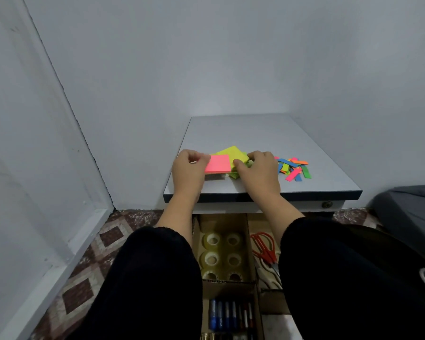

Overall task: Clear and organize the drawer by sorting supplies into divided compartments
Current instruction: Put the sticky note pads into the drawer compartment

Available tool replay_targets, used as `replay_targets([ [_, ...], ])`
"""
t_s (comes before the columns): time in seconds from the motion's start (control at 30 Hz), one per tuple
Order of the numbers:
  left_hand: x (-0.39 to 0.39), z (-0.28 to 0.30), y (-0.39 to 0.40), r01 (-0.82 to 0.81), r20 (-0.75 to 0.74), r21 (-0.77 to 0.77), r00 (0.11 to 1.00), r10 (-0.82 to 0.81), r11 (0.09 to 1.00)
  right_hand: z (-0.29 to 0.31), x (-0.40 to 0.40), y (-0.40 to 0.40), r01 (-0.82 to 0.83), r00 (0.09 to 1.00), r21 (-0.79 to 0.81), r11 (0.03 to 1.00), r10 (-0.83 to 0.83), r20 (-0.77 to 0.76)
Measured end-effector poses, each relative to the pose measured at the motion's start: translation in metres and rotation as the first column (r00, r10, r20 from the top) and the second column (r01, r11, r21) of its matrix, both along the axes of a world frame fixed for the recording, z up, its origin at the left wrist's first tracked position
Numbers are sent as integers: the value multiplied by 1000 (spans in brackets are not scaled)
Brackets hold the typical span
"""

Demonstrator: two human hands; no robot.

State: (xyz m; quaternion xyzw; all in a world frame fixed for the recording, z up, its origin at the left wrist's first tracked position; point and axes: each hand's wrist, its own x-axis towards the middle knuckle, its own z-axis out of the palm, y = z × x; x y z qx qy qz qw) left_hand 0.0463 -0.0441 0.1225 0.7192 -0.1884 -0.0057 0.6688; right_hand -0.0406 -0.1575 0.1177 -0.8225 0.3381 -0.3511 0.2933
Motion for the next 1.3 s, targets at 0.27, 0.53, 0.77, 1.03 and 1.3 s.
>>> replay_targets([
  [0.27,0,7,5,82,-86,52,993,-77,995,-2,-7,-1,-99,961,83,992,74,266],
  [0.53,-2,8,10,24,-179,-103,983,-42,994,5,-21,-9,-355,783,354,865,69,618],
  [0.77,-8,9,26,78,-177,-204,977,-115,976,21,-48,-15,-599,663,584,548,-69,746],
  [1.03,-95,-7,51,386,-373,-101,840,-394,917,14,-157,-9,-594,783,773,224,380,492],
  [1.3,-182,-56,70,545,-517,213,767,-380,811,-37,-239,-3,-320,893,755,572,449,38],
])
